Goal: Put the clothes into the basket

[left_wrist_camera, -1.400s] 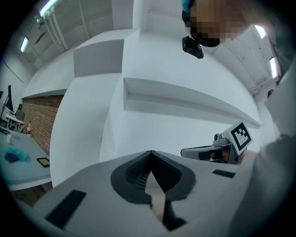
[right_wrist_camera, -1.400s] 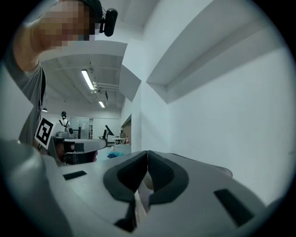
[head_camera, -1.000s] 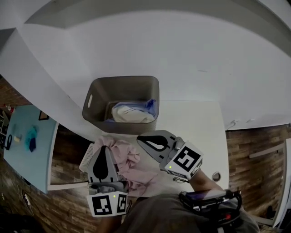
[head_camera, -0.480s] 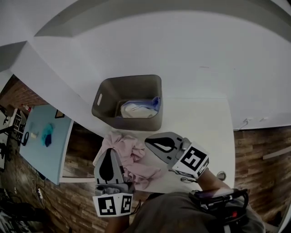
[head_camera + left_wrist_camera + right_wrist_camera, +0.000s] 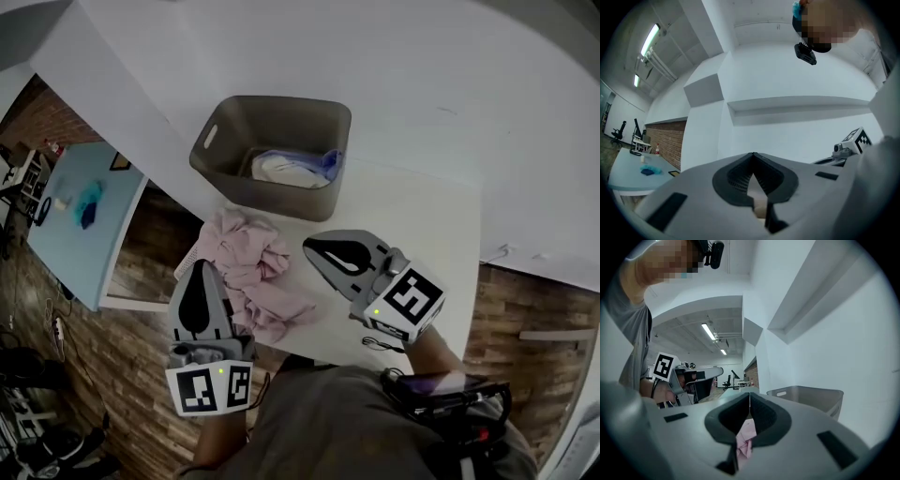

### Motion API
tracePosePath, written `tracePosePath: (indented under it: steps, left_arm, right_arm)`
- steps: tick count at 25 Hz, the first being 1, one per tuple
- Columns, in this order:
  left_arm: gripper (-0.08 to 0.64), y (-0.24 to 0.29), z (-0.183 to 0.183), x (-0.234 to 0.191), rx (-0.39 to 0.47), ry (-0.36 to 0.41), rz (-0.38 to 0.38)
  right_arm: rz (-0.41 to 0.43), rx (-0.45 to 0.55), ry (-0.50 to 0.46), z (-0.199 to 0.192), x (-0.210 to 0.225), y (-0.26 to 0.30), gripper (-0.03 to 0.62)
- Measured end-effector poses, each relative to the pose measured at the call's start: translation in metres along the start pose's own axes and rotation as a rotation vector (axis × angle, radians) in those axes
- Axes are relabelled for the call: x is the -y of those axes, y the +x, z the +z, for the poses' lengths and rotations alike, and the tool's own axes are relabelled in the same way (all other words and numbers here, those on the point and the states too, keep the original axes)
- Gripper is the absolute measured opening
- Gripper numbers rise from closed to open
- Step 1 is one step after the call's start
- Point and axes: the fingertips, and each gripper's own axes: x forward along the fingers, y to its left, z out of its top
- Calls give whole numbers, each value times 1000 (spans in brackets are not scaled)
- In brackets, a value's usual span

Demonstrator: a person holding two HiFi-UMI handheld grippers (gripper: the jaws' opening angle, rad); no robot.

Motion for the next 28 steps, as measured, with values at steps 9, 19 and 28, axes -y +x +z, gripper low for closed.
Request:
tracePosePath:
  steps: [9, 19, 28]
  left_arm:
    - [8, -32, -32, -55, -59, -11, 187]
    - [62, -54, -109, -83, -108, -135, 240]
    - [321, -58, -188, -76, -186, -244, 168]
  right_arm:
    - [67, -45, 28, -11, -8, 20, 11]
    - [146, -188, 39, -64, -18, 58, 11]
    - [177, -293, 77, -121, -15, 88, 11]
